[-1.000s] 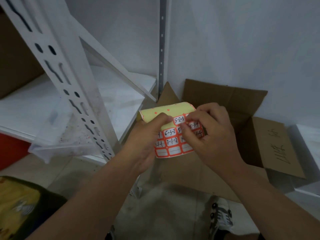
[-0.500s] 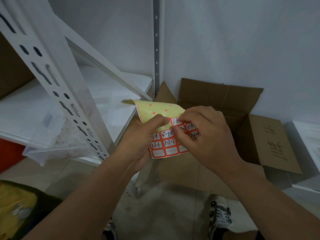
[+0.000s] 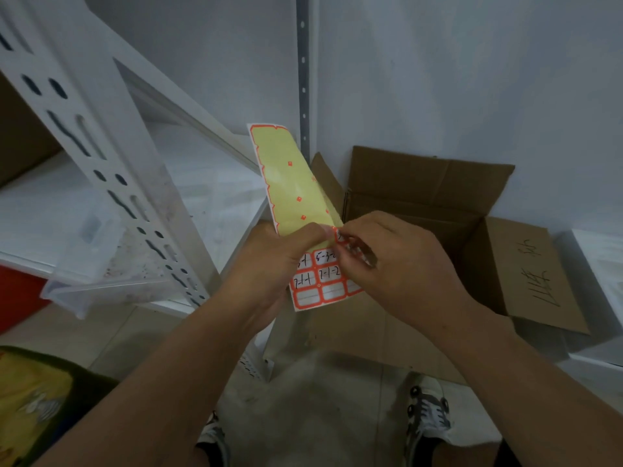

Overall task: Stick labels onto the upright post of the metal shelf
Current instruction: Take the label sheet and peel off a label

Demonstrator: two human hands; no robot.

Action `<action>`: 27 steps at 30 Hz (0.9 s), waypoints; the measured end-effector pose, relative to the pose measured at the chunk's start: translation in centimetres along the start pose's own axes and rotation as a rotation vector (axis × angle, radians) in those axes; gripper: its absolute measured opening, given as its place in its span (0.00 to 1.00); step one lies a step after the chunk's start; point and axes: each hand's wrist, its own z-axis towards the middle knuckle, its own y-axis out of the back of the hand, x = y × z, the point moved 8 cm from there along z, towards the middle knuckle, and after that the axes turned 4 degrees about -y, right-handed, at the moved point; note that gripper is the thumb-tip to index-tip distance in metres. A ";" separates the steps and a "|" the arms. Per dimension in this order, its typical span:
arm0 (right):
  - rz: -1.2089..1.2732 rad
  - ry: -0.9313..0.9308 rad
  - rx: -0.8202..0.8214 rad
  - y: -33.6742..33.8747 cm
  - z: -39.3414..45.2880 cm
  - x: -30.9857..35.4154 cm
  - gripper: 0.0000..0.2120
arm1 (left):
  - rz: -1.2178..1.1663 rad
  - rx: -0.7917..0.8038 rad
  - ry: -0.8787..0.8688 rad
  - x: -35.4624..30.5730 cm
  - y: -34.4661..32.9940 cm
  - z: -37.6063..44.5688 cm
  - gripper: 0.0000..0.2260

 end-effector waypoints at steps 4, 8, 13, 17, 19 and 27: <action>0.040 -0.012 0.044 -0.3 -0.1 0.0 0.20 | 0.036 -0.004 -0.024 -0.2 0.2 0.1 0.15; 0.051 -0.018 0.069 -0.4 -0.1 -0.2 0.17 | 0.055 -0.004 -0.030 -0.3 0.3 0.0 0.18; 0.081 -0.044 0.143 -0.5 0.0 -0.3 0.16 | 0.197 -0.010 -0.067 -0.6 0.5 -0.1 0.16; 0.093 -0.079 0.205 -0.6 -0.1 -0.5 0.14 | 0.280 -0.003 -0.106 -1.0 0.5 -0.2 0.12; 0.095 -0.111 0.237 -0.8 -0.1 -0.6 0.14 | 0.284 0.008 -0.106 -0.9 0.4 -0.2 0.10; 0.139 -0.110 0.275 -0.5 -0.1 -0.5 0.15 | 0.307 0.001 -0.089 -0.9 0.6 -0.1 0.12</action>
